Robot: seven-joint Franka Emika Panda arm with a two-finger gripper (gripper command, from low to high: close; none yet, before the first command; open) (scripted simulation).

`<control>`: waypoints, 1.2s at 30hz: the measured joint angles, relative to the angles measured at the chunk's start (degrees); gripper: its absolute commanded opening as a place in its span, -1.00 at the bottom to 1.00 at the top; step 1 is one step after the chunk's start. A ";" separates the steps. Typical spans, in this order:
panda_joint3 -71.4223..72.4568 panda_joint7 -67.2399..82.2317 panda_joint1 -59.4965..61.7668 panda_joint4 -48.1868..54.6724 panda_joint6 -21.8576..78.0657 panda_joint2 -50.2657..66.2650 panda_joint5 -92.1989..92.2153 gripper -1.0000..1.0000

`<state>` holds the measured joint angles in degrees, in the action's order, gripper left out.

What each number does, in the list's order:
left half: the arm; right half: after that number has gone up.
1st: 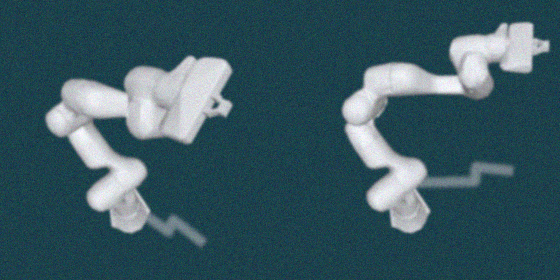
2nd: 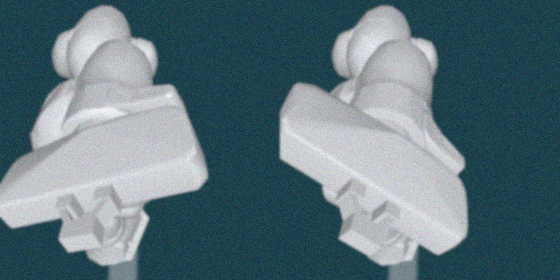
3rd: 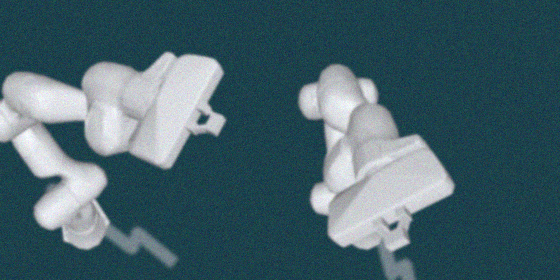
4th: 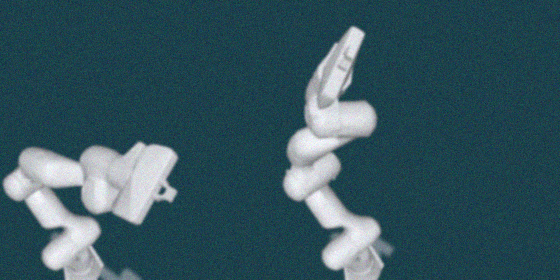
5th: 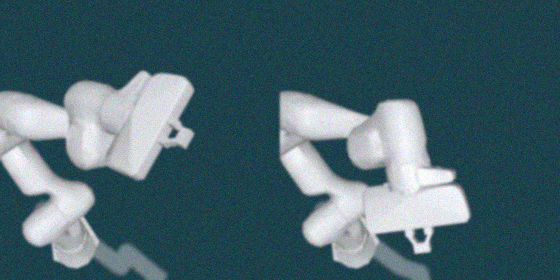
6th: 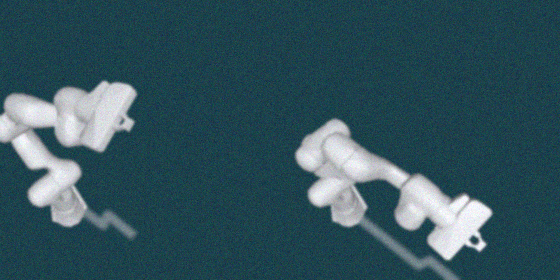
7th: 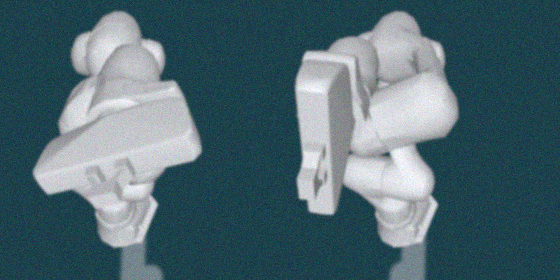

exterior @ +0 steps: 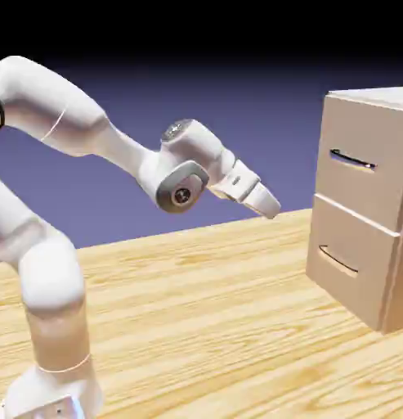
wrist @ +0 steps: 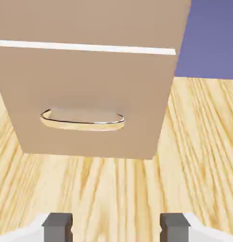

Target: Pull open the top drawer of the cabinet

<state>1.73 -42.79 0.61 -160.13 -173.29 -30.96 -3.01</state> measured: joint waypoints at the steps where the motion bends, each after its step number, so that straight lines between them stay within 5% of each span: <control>1: 1.44 -0.27 1.08 0.72 0.59 1.41 -2.49 0.00; 36: 51.71 -9.85 38.84 26.07 21.40 50.74 -89.70 0.00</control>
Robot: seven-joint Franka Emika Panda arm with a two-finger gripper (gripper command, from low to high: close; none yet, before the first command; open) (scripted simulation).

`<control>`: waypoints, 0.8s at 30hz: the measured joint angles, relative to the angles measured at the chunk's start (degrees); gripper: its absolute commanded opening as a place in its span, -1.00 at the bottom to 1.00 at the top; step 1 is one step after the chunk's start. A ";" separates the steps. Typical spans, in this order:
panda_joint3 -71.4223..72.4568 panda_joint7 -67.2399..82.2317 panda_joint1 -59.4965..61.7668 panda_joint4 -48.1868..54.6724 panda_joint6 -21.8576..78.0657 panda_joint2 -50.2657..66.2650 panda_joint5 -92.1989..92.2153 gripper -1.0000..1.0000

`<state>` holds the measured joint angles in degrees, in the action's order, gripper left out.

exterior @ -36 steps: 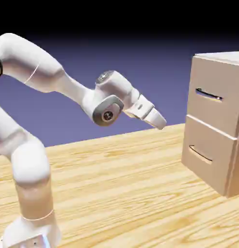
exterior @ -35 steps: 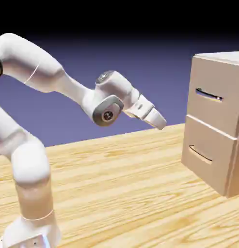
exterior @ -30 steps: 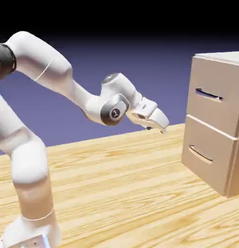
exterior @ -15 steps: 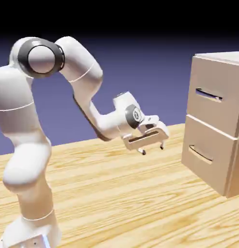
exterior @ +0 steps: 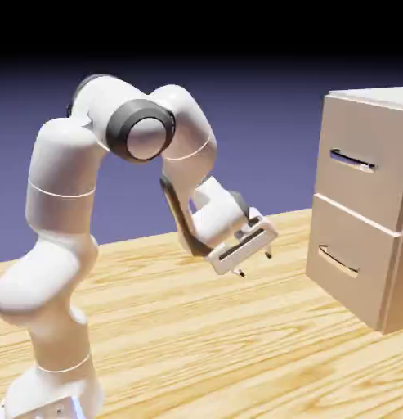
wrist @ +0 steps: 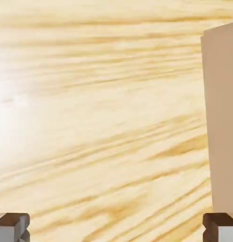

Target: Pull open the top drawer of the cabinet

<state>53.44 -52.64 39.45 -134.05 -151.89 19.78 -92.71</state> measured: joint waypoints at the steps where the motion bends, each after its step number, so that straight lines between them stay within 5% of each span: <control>1: 1.44 -0.27 1.08 0.72 0.59 1.41 -2.49 0.00; 24: 34.47 -6.57 25.89 17.38 14.26 33.83 -59.80 0.00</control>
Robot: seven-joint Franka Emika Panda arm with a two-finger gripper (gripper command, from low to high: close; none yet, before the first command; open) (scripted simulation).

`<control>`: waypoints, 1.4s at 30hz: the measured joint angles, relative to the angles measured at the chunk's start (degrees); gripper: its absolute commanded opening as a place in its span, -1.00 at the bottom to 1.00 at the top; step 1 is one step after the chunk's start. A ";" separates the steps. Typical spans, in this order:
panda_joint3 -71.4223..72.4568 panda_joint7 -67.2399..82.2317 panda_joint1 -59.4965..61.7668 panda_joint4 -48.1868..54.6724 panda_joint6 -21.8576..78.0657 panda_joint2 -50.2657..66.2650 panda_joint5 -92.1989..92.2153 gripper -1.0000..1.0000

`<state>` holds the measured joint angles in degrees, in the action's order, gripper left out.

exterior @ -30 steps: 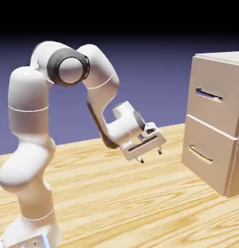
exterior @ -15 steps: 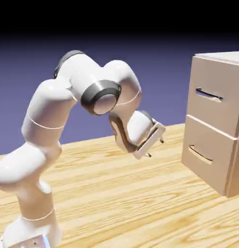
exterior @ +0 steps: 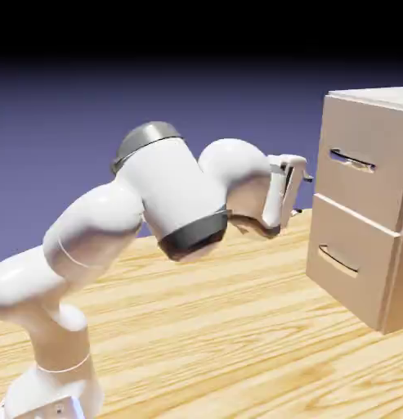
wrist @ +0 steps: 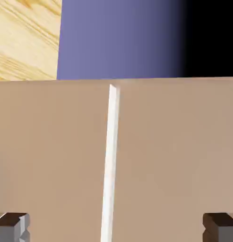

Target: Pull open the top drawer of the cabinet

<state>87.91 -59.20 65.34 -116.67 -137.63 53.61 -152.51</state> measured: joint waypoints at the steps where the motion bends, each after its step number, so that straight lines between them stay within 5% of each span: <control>1: 1.44 -0.27 1.08 0.72 0.59 1.41 -2.49 0.00; 10: 0.40 1.48 -4.28 12.74 -1.40 6.83 -8.61 0.00; 11: -0.13 1.77 -5.24 14.03 -1.81 7.11 -8.67 -1.00; 26: 13.30 -2.02 16.12 -12.96 6.64 4.24 -6.38 -1.00; 42: 35.98 2.81 45.03 -46.18 13.36 16.83 3.71 -1.00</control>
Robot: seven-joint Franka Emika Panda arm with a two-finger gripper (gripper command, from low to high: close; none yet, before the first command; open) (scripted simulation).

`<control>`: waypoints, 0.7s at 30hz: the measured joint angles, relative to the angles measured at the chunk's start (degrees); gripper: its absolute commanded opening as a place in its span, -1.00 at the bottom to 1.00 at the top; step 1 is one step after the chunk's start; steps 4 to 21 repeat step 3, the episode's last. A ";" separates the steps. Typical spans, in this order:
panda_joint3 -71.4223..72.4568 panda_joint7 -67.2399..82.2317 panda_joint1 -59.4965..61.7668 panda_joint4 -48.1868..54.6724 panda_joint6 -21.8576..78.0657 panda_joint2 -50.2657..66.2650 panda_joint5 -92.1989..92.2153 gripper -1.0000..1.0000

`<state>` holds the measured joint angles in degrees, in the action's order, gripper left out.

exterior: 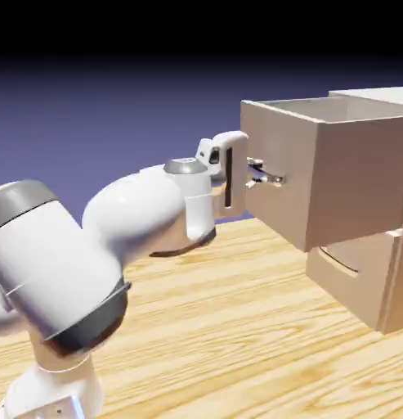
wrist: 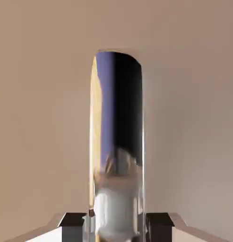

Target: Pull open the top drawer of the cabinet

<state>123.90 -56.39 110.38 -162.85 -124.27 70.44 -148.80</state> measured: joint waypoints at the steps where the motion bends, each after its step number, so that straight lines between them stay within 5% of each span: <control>1: 0.00 0.00 0.01 -0.01 0.00 0.00 0.00 1.00; 21: 0.00 -0.11 0.01 0.00 0.01 0.00 -0.21 1.00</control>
